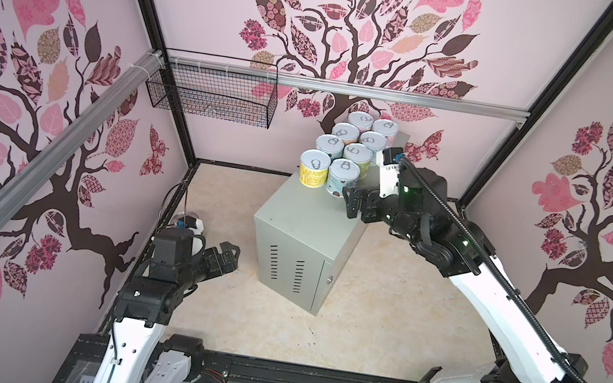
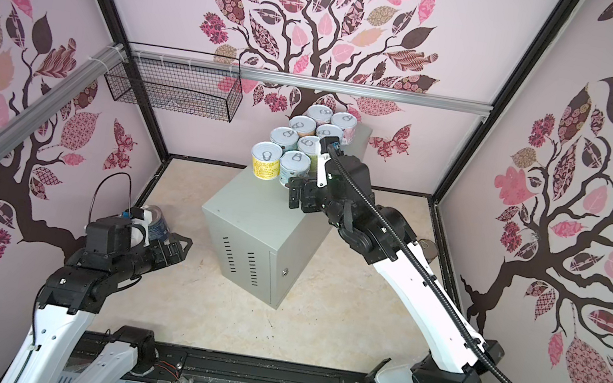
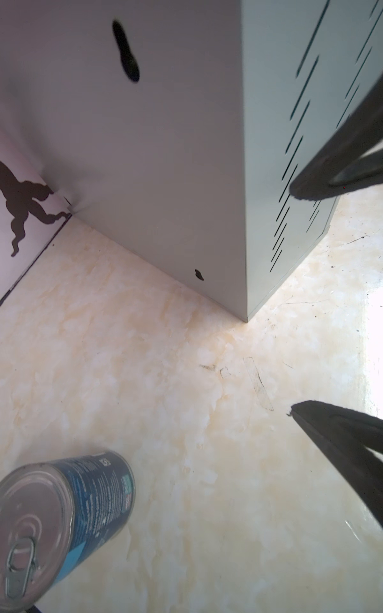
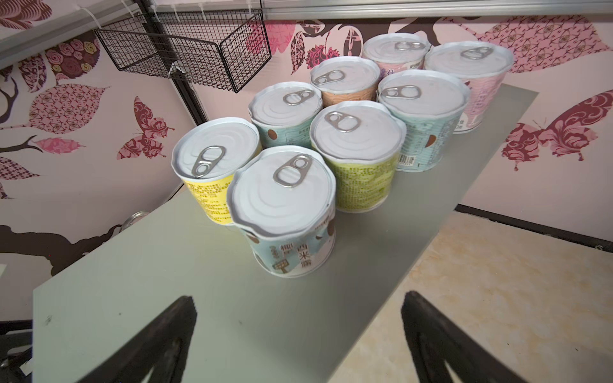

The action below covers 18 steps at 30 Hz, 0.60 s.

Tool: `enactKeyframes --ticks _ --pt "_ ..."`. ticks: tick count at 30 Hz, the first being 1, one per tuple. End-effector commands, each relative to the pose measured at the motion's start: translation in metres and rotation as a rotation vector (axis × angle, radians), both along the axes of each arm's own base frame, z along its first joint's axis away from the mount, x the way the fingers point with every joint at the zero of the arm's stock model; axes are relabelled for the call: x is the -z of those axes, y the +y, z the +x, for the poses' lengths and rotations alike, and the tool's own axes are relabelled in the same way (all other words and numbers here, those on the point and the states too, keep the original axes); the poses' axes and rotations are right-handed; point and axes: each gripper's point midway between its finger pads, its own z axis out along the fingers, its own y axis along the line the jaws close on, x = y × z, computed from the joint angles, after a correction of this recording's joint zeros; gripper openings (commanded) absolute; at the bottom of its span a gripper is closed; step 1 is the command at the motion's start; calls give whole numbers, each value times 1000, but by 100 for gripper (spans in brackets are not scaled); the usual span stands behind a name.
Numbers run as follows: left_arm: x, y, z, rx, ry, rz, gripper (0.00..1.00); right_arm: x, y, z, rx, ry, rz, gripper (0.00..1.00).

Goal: Place and organize the canned foods onto the counter
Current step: 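Open and withdraw the right gripper while the left gripper moves toward the blue can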

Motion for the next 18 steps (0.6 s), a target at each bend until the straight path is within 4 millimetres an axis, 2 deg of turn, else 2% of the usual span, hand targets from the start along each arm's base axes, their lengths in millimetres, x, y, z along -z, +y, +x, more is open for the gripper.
enactKeyframes --ticks 1,8,18 --pt "2 10 1 -49 20 25 98 -10 -18 -21 -2 -13 50 100" --pt "3 28 5 -123 39 95 98 18 -44 -54 1 29 107 100" --pt "9 43 17 -204 126 147 98 74 -81 -102 15 96 220 100"
